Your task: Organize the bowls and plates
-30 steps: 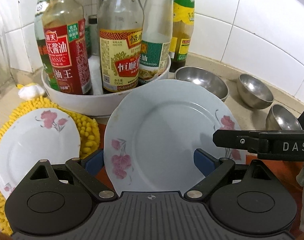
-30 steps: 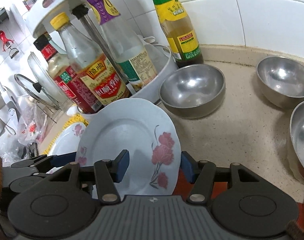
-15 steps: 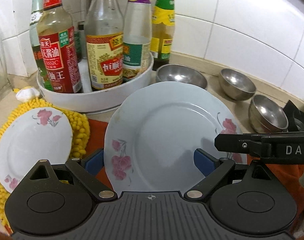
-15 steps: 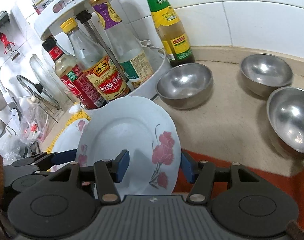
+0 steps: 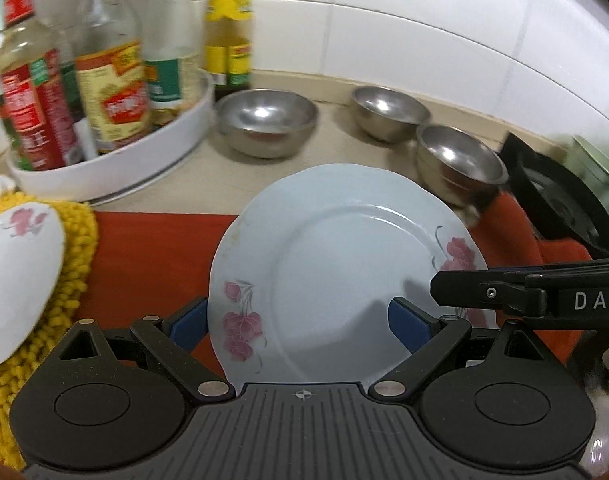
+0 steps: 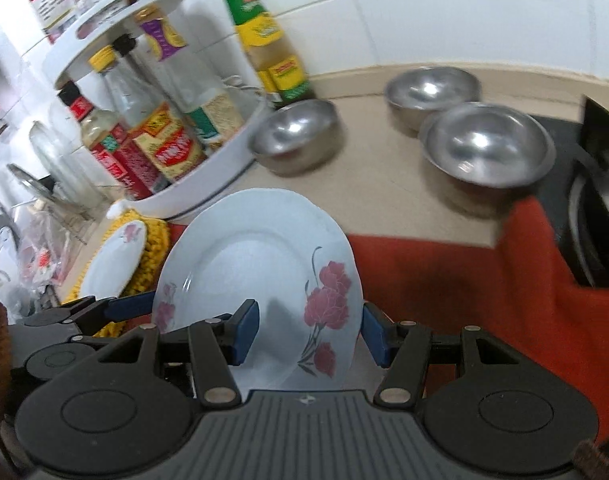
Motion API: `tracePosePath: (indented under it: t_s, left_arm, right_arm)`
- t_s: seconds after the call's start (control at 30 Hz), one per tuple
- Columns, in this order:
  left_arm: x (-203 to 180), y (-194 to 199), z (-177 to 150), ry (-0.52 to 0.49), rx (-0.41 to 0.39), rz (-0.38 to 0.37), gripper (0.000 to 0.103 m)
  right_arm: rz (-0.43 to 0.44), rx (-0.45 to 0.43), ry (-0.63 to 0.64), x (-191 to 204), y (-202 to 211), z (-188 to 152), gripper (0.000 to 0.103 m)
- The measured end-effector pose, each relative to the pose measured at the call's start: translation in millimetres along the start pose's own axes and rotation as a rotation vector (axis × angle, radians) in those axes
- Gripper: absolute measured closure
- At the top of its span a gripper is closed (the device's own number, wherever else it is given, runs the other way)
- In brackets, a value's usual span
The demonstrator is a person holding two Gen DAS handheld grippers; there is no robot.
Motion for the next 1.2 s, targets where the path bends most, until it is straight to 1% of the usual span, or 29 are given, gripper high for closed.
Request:
tracePosePath:
  t_s: [0.17,0.43,0.57,0.77,0.93,1.07,1.13,1.2]
  left_arm:
    - [-6,-1,-8,-0.066,0.023,-0.044,0.007]
    - [-15,-1,-25,-0.167,0.063,-0.102,0.007]
    - [-18,-5,-29,-0.199,0.075,-0.116,0.007]
    - [-16,-10,-32,-0.217,0.094,-0.134,0.009]
    - [-19,-8,-31,-0.230,0.085,-0.146,0.009]
    - [-24,-1,-30,-0.255,0.038,-0.168,0.008]
    - [-29,3,-29,-0.281,0.010,-0.151,0.006]
    - [-30,2,-28,-0.281,0.009,-0.150,0.006]
  right_arm:
    - [-0.041,-0.017,-0.068,-1,11,-20,0.051]
    - [-0.098,-0.018,-0.174,0,20,-54,0.051]
    - [-0.125,-0.016,-0.215,-1,20,-66,0.051]
    - [-0.152,-0.014,-0.232,-1,18,-74,0.051]
    - [-0.165,-0.016,-0.233,-4,20,-76,0.051]
    - [-0.189,-0.077,-0.211,-6,31,-73,0.051]
    - [-0.212,-0.092,-0.195,-5,36,-70,0.051]
    - [-0.224,-0.106,-0.185,-6,40,-69,0.051]
Point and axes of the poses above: each gripper's, at about its wrist camera, not at the fingertips, and y roughly against the way its jaws point, x to its left, z to its top, the point moved 1 cm from there along -y, roughly the way its jaws point, and after that the axes turned 11 degrees about x, right-handed, at the moved point
